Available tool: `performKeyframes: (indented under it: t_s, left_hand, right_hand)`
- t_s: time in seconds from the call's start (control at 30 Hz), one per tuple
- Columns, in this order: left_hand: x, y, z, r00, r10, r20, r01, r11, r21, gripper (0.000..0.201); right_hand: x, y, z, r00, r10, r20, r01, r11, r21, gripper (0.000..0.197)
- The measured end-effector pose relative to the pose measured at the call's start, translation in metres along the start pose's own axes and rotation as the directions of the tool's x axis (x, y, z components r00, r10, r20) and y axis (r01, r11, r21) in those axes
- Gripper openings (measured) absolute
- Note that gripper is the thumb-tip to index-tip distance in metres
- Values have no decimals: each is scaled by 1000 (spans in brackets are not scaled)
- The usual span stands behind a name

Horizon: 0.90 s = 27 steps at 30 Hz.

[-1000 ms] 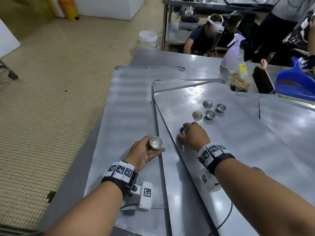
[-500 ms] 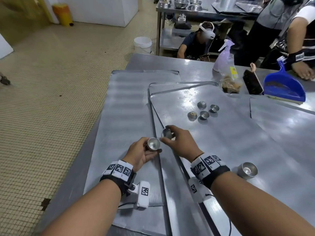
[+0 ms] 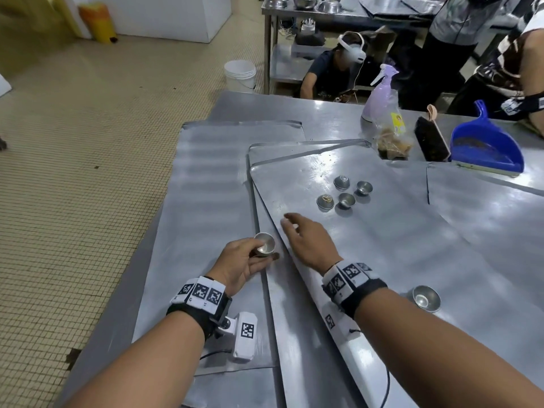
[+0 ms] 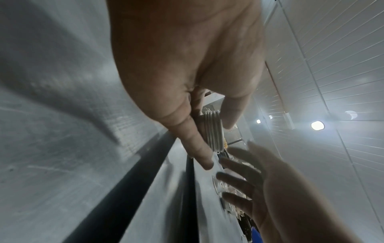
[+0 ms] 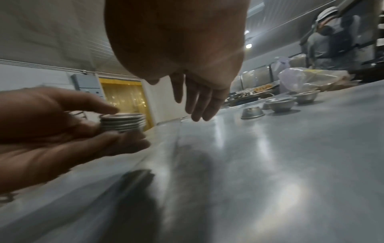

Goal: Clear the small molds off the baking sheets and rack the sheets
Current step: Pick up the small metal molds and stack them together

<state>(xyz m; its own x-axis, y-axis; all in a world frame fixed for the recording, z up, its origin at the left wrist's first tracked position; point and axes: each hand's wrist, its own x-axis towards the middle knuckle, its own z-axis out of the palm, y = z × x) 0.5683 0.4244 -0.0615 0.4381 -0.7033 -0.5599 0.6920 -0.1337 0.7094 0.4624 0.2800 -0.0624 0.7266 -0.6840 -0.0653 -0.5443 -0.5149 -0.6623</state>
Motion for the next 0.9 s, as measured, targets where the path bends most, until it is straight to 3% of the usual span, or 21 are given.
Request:
performKeyframes:
  t_s: [0.17,0.3,0.4,0.57,0.7,0.9]
  left_hand:
    - [6,2,1,999,-26,-23,27,999,42,21]
    - [10,0,-3,999,-33,-35,34,999,33,25]
    - [12,-1,-8,998,-44,-50,47,998,47,21]
    - [15,-2,-14,997,-51,-62,52,999,8,18]
    - [16,-3,-11,997,-53,-54,53,999,-5,16]
    - [6,-3,-9,999,-37,-32,37,999,-5,16]
  right_hand:
    - [50,38,-31,982,180,-53,-187,958,-219,50]
    - [81,51,-44,969,246,-29,-238,891,-386,51]
    - [98,58,-38,962,272,17,-226,832,-507,40]
    - [102,60,-30,953,303,20,-251,822,-512,33]
    - [96,63,-22,973,223,61,-169,865,-473,27]
    - [69,48,-17,986,165,32,-140,911,-389,36]
